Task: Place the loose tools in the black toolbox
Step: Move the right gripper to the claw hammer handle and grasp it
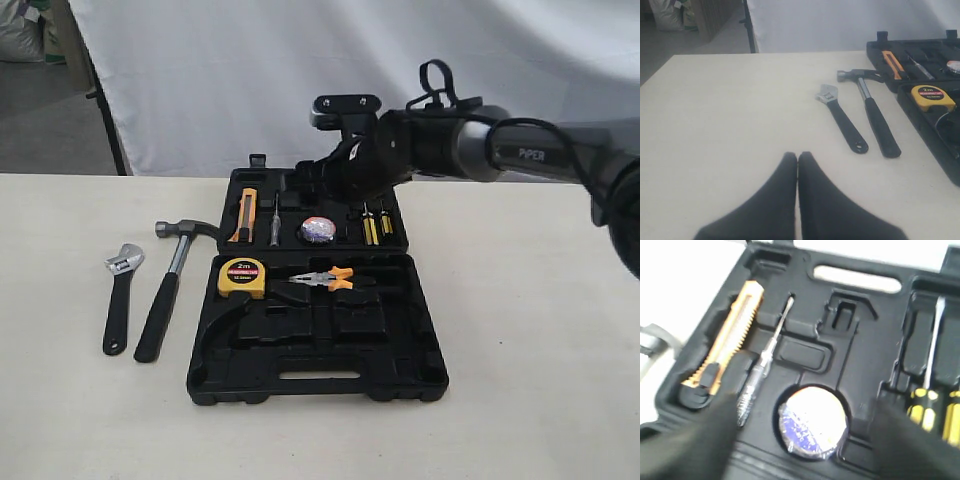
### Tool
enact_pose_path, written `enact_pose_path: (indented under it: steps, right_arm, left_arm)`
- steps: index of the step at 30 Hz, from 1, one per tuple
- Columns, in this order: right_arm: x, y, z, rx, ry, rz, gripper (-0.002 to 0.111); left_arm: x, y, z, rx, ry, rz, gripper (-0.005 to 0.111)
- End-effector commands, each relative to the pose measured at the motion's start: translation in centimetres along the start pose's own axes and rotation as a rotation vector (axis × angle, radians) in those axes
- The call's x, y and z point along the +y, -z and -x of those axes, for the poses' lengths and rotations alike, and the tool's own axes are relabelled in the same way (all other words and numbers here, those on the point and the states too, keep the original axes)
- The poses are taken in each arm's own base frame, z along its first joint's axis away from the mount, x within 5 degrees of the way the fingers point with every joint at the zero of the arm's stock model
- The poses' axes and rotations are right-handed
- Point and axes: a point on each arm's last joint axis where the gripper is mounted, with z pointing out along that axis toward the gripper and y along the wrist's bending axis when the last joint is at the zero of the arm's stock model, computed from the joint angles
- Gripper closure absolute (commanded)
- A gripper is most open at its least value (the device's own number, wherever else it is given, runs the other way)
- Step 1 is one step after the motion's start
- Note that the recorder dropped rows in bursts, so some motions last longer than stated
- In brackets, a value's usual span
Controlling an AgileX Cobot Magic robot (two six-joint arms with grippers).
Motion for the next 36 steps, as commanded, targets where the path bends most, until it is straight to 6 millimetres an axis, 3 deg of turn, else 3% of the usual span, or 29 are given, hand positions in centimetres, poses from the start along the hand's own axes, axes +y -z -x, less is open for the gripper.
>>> enact_pose_path:
  steps: [1, 4, 5, 16, 23, 25, 31, 33, 36]
  right_arm:
    - [1.0, 2.5, 1.2, 0.015, 0.028, 0.015, 0.079]
    - [2.7, 3.2, 1.0, 0.055, 0.027, 0.049, 0.106]
    - [3.7, 3.2, 0.7, 0.071, 0.038, 0.063, 0.108]
    - [13.9, 2.1, -2.7, 0.043, 0.189, 0.210, 0.108]
    - [16.8, 0.2, -5.3, 0.033, 0.216, 0.249, 0.108]
    - [17.1, -0.1, -5.8, 0.046, 0.218, 0.252, 0.100]
    - [17.5, -0.8, -6.8, 0.064, 0.265, 0.255, 0.056]
    - [17.4, -1.1, -7.1, 0.072, 0.265, 0.253, 0.049]
    - [17.4, -1.6, -7.4, 0.080, 0.266, 0.251, 0.048]
  left_arm:
    - [0.1, 0.0, 0.2, -0.020, 0.000, 0.021, 0.106]
    - [0.1, 0.0, 0.2, -0.020, 0.000, 0.021, 0.106]
    - [0.1, 0.0, 0.2, -0.020, 0.000, 0.021, 0.106]
    - [0.1, 0.0, 0.2, -0.020, 0.000, 0.021, 0.106]
    - [0.1, 0.0, 0.2, -0.020, 0.000, 0.021, 0.106]
    - [0.1, 0.0, 0.2, -0.020, 0.000, 0.021, 0.106]
    - [0.1, 0.0, 0.2, -0.020, 0.000, 0.021, 0.106]
    - [0.1, 0.0, 0.2, -0.020, 0.000, 0.021, 0.106]
    - [0.1, 0.0, 0.2, -0.020, 0.000, 0.021, 0.106]
